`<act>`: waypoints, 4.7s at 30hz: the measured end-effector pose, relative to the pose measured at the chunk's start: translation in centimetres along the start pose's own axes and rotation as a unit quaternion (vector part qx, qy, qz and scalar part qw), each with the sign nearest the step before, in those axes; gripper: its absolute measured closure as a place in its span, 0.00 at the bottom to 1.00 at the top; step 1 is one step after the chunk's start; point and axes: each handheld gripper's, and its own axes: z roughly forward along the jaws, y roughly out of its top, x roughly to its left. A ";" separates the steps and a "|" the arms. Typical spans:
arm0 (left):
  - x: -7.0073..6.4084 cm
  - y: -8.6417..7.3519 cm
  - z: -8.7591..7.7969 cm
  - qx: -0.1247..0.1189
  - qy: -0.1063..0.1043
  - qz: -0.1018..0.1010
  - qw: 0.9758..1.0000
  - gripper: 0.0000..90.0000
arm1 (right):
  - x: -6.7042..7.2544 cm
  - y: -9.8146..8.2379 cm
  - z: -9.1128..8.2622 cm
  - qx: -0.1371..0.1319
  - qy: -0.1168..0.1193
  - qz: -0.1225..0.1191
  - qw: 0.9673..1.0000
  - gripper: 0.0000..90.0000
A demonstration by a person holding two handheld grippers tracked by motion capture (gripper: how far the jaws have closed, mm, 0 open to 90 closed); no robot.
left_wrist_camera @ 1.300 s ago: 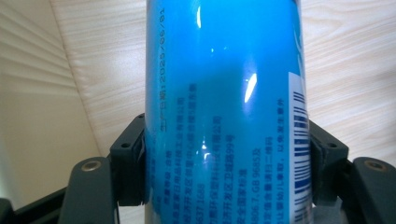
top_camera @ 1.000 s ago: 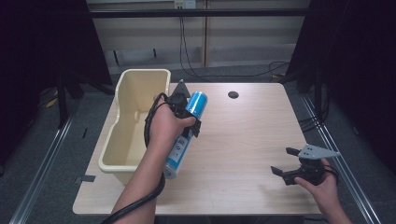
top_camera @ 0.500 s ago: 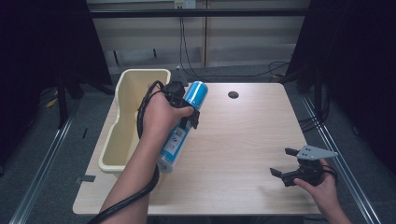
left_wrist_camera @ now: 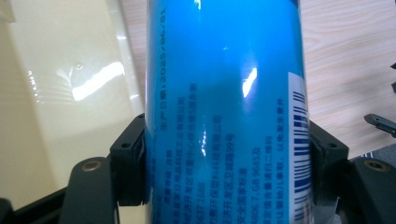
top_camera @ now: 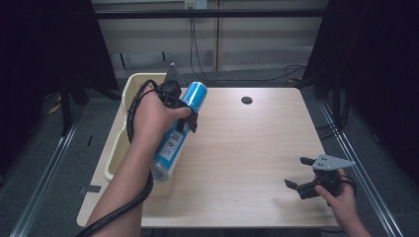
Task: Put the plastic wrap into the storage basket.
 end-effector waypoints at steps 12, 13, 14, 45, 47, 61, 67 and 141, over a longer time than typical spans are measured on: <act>2.7 -1.0 -1.7 -0.007 0.010 -0.021 1.000 0.36 | 0.0 -0.1 0.0 0.002 0.004 -0.002 1.000 0.00; 2.8 -1.1 -1.8 -0.006 0.009 -0.023 1.000 0.36 | 0.1 -0.1 0.0 0.001 0.002 -0.002 1.000 0.00; 3.1 -1.2 -2.0 -0.005 0.011 -0.026 1.000 0.36 | 0.1 -0.1 0.0 0.000 0.001 -0.002 1.000 0.00; 8.0 -3.1 -2.8 -0.004 0.045 -0.077 0.996 0.36 | 0.2 -0.1 0.2 0.001 0.009 -0.006 1.000 0.00; 8.2 -3.2 -2.5 -0.002 0.053 -0.074 0.996 0.36 | 0.2 -0.1 0.2 0.001 0.006 -0.007 1.000 0.00; 9.6 -4.0 -0.8 0.009 0.050 -0.091 0.995 0.36 | 0.3 -0.1 0.3 0.003 0.004 -0.013 1.000 0.00; 9.8 -4.3 0.1 0.018 0.052 -0.091 0.994 0.36 | 0.4 -0.1 0.3 0.007 0.008 -0.013 1.000 0.00; 12.3 -2.7 4.9 0.132 0.064 -0.073 0.986 0.35 | 0.6 -0.2 0.7 0.016 0.010 -0.026 0.999 0.00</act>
